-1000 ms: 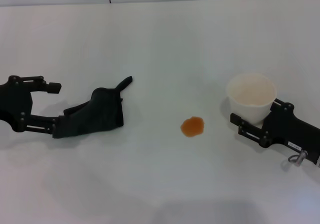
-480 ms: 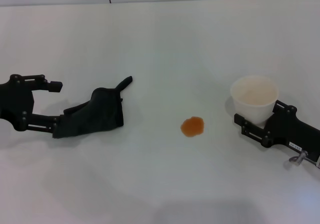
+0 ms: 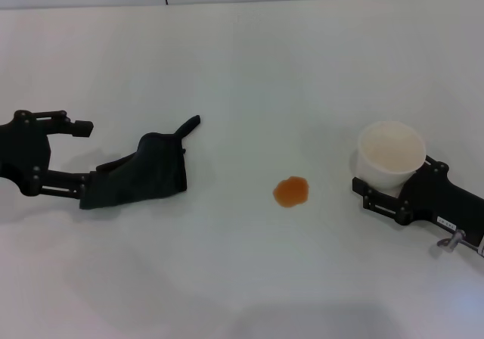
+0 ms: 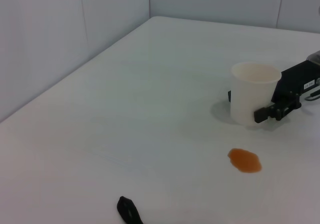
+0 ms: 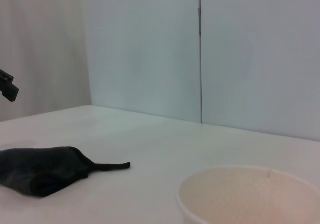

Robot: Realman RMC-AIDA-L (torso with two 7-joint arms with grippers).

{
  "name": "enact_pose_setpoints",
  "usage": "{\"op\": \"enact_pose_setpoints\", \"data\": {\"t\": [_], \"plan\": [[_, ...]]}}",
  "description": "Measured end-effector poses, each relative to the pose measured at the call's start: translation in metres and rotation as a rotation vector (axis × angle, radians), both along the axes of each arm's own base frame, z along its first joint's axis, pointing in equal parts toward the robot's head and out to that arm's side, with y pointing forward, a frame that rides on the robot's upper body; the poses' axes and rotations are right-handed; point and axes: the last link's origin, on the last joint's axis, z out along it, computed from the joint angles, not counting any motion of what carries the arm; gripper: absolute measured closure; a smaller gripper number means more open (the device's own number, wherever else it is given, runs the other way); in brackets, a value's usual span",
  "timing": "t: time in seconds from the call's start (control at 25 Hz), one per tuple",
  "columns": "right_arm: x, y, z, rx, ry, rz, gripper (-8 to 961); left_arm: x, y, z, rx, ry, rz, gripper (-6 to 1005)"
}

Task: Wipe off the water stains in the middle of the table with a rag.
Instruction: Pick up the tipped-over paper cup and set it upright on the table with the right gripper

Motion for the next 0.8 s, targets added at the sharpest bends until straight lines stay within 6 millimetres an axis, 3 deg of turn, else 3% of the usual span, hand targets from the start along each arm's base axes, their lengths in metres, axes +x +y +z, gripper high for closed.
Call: {"op": "enact_pose_setpoints", "data": {"t": [0.08, 0.8], "plan": [[0.000, 0.000, 0.000, -0.003, 0.005, 0.000, 107, 0.000, 0.000, 0.000, 0.000, 0.000, 0.000, 144], [0.012, -0.009, 0.011, -0.074, -0.007, -0.002, 106, -0.003, -0.004, 0.000, -0.009, -0.001, 0.010, 146]]}}
